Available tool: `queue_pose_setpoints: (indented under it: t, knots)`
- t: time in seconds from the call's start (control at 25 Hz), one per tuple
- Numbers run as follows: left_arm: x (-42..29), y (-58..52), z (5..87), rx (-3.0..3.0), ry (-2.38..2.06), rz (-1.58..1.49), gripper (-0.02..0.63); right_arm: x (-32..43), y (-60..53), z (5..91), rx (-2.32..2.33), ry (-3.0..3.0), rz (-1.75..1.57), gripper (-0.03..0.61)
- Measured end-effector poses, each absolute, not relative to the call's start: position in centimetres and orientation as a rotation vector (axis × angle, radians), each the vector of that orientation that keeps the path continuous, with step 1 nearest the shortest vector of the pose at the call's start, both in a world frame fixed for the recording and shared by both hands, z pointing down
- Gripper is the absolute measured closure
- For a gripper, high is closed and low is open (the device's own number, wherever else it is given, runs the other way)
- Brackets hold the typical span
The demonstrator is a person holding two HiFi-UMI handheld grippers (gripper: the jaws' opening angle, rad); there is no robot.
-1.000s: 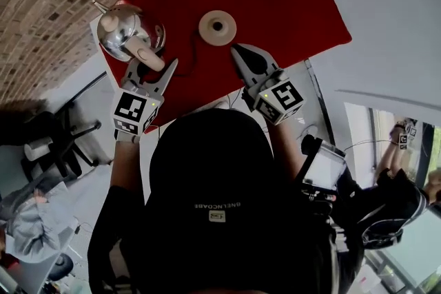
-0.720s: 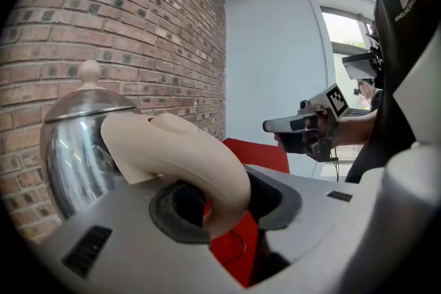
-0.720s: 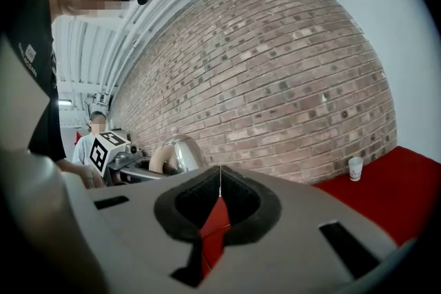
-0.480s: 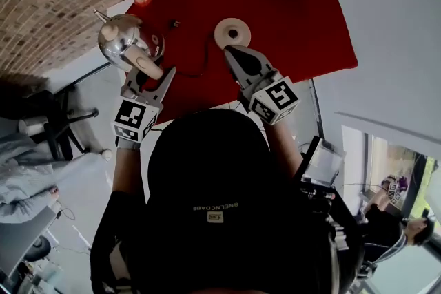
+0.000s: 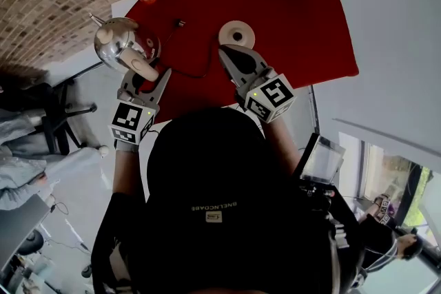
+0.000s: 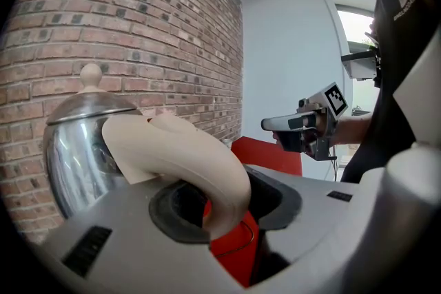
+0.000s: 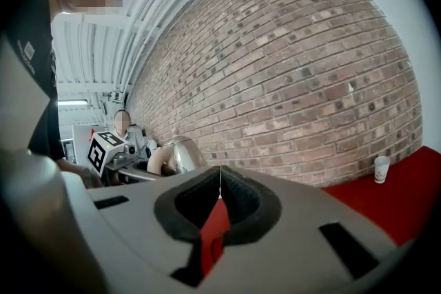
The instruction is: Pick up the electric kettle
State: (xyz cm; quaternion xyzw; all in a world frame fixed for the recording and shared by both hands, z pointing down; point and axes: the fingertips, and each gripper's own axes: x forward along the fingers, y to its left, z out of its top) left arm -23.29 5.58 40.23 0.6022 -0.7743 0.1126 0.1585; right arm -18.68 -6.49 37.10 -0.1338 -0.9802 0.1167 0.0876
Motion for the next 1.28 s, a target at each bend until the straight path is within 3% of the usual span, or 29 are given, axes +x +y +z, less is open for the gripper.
queue_pose_setpoints:
  t: [1.28]
  knots:
    - [-23.8,4.7,40.1,1.733,-2.213,0.313,0.476,-19.0,-6.7,37.7,-0.424,-2.894,0.332,0.574]
